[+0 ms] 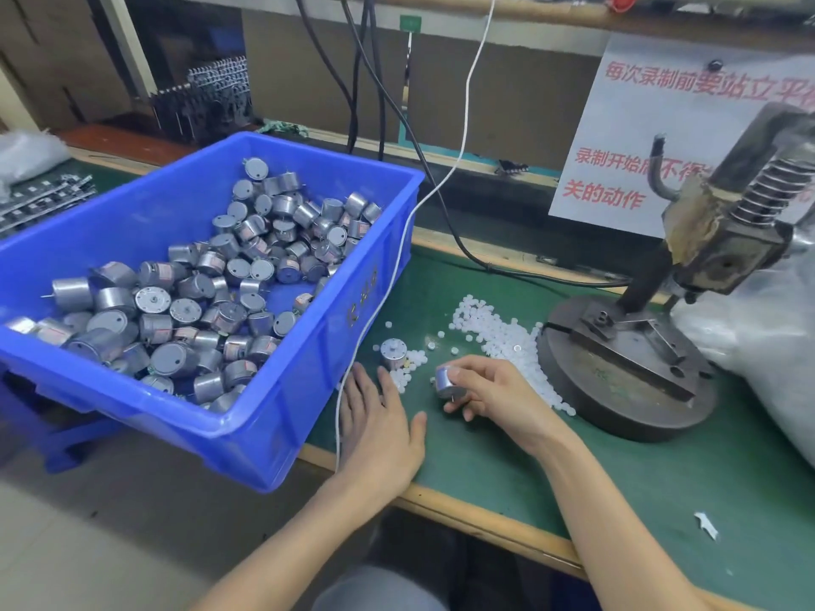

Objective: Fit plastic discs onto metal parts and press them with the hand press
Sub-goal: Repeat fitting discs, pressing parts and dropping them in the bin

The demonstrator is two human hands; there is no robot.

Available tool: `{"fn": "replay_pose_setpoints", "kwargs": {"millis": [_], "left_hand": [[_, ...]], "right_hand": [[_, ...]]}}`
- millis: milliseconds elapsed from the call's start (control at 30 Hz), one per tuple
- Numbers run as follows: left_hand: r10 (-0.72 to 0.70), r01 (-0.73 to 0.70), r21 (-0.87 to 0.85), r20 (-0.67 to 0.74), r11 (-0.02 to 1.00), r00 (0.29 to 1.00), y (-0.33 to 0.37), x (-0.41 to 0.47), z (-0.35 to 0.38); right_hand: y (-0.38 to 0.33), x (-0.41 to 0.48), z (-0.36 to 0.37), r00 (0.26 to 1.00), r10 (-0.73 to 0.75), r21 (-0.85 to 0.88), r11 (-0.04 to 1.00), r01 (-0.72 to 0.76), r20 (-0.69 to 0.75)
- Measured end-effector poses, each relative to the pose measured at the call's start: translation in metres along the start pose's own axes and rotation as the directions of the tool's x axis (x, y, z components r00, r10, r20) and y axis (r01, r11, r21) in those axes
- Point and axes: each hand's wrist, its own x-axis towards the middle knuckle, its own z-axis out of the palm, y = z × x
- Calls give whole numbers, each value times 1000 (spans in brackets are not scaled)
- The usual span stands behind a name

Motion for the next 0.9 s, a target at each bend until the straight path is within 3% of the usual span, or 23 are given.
{"fn": "replay_pose_setpoints", "kwargs": {"millis": [200,400,533,767,900], "left_hand": [[257,-260,-48,-61,964,964,13,2,16],[522,-545,-237,-157,804,838,29,25,13],[517,-582,-251,-280,773,808,36,47,4],[508,-561,-144,-285,815,813,49,67,5],[539,-620,-185,-349,762,767,49,62,-1]], "right_hand": [[4,-2,-5,996,-62,-12,998,61,-58],[15,-11,-18,959,-136,-61,990,124,-249],[27,-22,-27,927,-186,-30,982,186,-325],[37,-32,-32,911,-194,72,969,235,-364],[37,-32,-30,901,-215,112,955,275,-377]]}}
